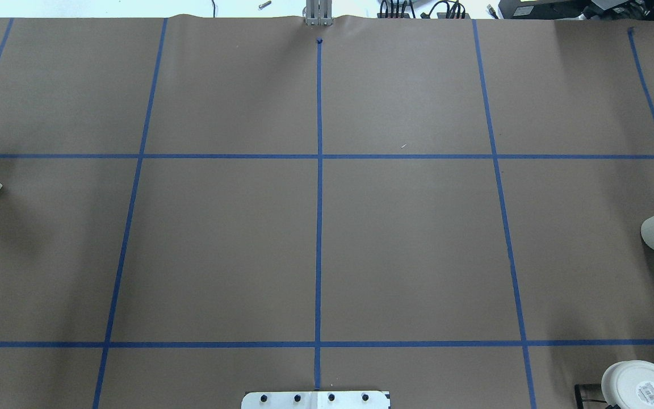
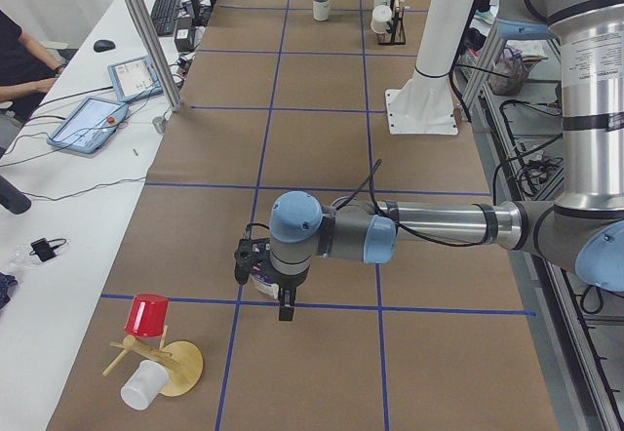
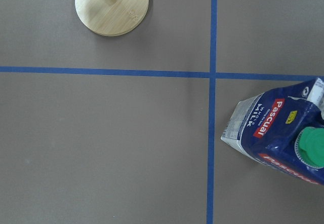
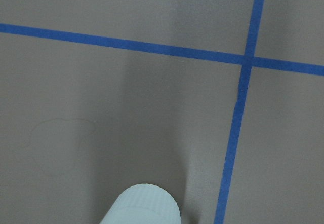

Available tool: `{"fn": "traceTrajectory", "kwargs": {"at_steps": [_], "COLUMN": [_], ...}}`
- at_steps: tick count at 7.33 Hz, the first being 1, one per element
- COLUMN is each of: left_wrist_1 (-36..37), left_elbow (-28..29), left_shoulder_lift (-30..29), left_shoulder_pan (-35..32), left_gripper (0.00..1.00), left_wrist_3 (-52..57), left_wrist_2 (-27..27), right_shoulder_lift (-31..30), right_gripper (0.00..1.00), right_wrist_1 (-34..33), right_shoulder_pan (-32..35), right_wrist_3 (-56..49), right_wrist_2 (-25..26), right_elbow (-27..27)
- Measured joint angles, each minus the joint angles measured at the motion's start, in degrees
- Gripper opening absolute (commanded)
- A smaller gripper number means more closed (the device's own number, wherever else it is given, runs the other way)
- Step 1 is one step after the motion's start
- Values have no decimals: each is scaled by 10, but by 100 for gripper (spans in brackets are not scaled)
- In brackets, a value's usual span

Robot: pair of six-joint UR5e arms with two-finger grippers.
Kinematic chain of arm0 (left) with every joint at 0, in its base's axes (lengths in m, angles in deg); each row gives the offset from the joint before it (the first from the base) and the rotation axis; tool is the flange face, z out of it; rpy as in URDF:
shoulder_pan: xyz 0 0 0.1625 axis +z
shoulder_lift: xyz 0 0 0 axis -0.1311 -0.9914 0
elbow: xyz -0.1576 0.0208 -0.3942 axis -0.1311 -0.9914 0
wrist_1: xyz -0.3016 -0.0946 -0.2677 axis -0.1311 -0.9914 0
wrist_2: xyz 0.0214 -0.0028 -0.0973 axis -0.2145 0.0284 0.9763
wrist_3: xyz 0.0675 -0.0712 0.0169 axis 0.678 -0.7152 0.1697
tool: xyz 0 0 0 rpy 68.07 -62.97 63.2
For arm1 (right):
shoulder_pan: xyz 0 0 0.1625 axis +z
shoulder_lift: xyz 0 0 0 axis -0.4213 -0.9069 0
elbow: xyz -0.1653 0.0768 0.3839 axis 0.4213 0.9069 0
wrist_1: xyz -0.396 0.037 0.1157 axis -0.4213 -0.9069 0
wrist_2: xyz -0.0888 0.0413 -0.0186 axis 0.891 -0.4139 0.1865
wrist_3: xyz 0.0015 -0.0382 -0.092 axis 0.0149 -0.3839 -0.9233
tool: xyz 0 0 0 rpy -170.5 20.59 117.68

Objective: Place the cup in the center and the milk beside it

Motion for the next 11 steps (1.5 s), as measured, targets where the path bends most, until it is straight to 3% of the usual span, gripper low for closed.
{"fn": "traceTrajectory", "kwargs": {"at_steps": [3, 7, 8, 10, 11], "left_wrist_1": [0, 0, 0, 0, 1], "left_elbow": [1, 1, 1, 2, 2], "left_shoulder_lift": [-4, -5, -6, -6, -6], "left_shoulder_pan": [0, 0, 0, 0, 0], "left_gripper": [98, 98, 98, 98, 98], "left_wrist_3": [0, 0, 0, 0, 0], "left_wrist_2": [0, 0, 0, 1, 1], "right_shoulder_lift": [-11, -45, -51, -53, -52], "right_gripper": [100, 99, 75, 11, 0], "right_wrist_1": [25, 26, 25, 25, 26], "right_shoulder_pan": [-7, -23, -25, -27, -27], "right_wrist_3": [-3, -8, -8, -3, -2], "right_wrist_2": [-38, -37, -36, -34, -34], "right_elbow": [13, -4, -6, -6, -6]}}
